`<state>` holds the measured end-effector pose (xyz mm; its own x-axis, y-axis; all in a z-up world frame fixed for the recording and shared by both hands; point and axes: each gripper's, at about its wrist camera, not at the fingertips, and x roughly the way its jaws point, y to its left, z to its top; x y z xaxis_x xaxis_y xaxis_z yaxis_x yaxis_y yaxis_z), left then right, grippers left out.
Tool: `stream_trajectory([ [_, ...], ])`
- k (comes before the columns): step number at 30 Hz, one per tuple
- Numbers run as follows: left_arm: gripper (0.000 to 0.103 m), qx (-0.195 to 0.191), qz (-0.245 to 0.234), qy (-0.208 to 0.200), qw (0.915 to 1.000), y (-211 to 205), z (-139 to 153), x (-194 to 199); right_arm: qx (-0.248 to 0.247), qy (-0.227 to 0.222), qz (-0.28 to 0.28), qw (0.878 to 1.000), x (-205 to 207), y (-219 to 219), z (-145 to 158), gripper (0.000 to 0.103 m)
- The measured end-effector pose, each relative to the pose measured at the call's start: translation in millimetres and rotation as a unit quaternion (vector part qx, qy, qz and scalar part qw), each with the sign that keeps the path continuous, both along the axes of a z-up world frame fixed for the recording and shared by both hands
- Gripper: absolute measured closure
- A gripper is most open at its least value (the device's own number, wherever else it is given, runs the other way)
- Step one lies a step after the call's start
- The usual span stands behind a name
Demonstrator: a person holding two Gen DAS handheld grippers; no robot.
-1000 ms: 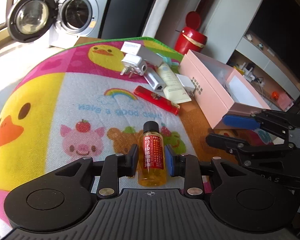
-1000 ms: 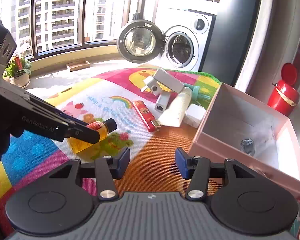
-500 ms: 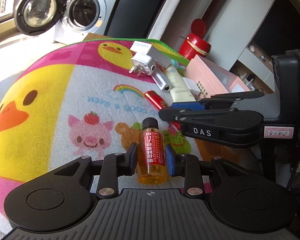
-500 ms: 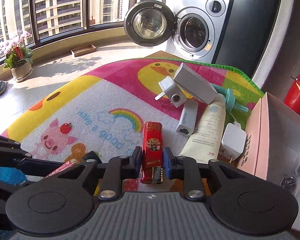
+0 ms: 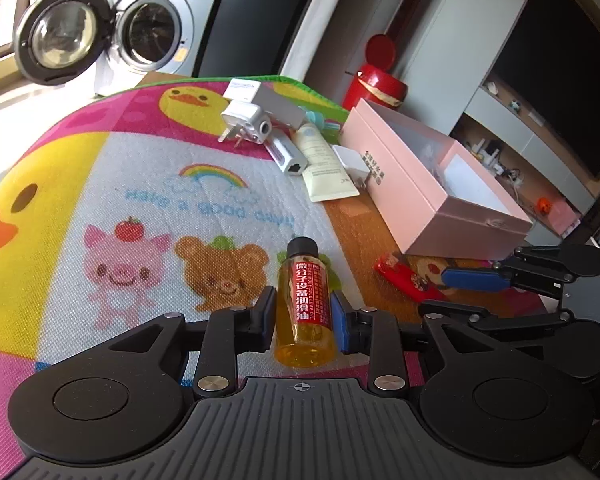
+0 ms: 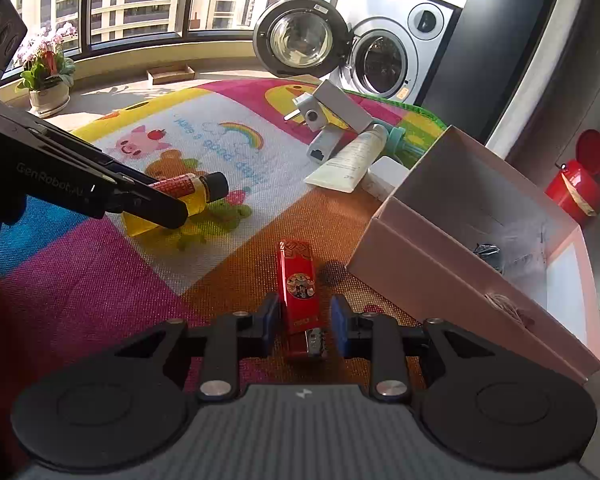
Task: Organize rigid objects
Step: 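Lift the amber bottle with the left gripper while the right gripper grasps the red lighter, then drop the amber bottle into the pink box with the left gripper while the right gripper carries the red lighter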
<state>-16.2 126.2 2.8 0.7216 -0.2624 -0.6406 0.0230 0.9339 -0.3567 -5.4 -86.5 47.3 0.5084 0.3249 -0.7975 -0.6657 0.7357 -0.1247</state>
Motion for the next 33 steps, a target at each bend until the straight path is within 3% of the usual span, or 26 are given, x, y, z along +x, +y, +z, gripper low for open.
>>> stream_trajectory([
  [2, 0.07, -0.005, 0.011, 0.008, 0.9999, -0.8, 1.0, 0.8, -0.004, -0.012, -0.017, 1.0, 0.7, -10.7, -1.4, 0.047],
  [6, 0.07, -0.014, 0.014, 0.007, 0.9998, 1.7, -0.3, -1.0, -0.044, -0.066, -0.058, 0.995, -3.7, -20.3, -7.2, 0.043],
  [9, 0.07, -0.024, 0.013, 0.001, 0.9996, 4.9, -2.7, -2.9, -0.102, -0.131, -0.114, 0.98, -5.8, -20.7, -15.0, 0.042],
  [10, 0.07, -0.025, 0.013, -0.002, 0.9996, 5.5, -3.5, -4.0, -0.088, -0.126, -0.125, 0.98, -5.7, -24.0, -13.7, 0.04],
  [13, 0.07, -0.012, 0.008, -0.01, 0.9998, 1.9, -3.9, -7.1, 0.028, -0.034, -0.149, 0.988, 0.8, -42.4, -5.1, 0.024],
  [16, 0.07, 0.017, 0.004, -0.012, 0.9998, -6.9, -1.4, -7.8, 0.109, 0.059, -0.175, 0.977, 15.0, -46.9, -11.1, 0.02],
  [23, 0.07, 0.044, 0.022, -0.018, 0.9986, -17.7, -0.2, -10.2, 0.093, 0.047, -0.201, 0.974, 32.5, -14.7, -21.0, 0.011],
  [25, 0.07, 0.055, 0.022, -0.018, 0.9981, -20.5, 0.3, -9.0, 0.09, 0.045, -0.201, 0.974, 35.5, -9.0, -21.4, 0.012],
  [27, 0.07, 0.062, 0.02, -0.017, 0.9977, -22.0, 1.4, -5.5, 0.09, 0.04, -0.206, 0.973, 36.6, -8.4, -20.0, 0.022],
  [30, 0.07, 0.061, 0.022, -0.021, 0.9977, -23.0, 1.2, -0.6, 0.096, 0.048, -0.198, 0.974, 33.1, -17.3, -16.2, 0.022],
  [33, 0.071, 0.085, 0.007, -0.027, 0.996, -30.4, 2.4, -3.4, 0.097, 0.047, -0.192, 0.975, 24.0, -29.4, -10.0, 0.022],
])
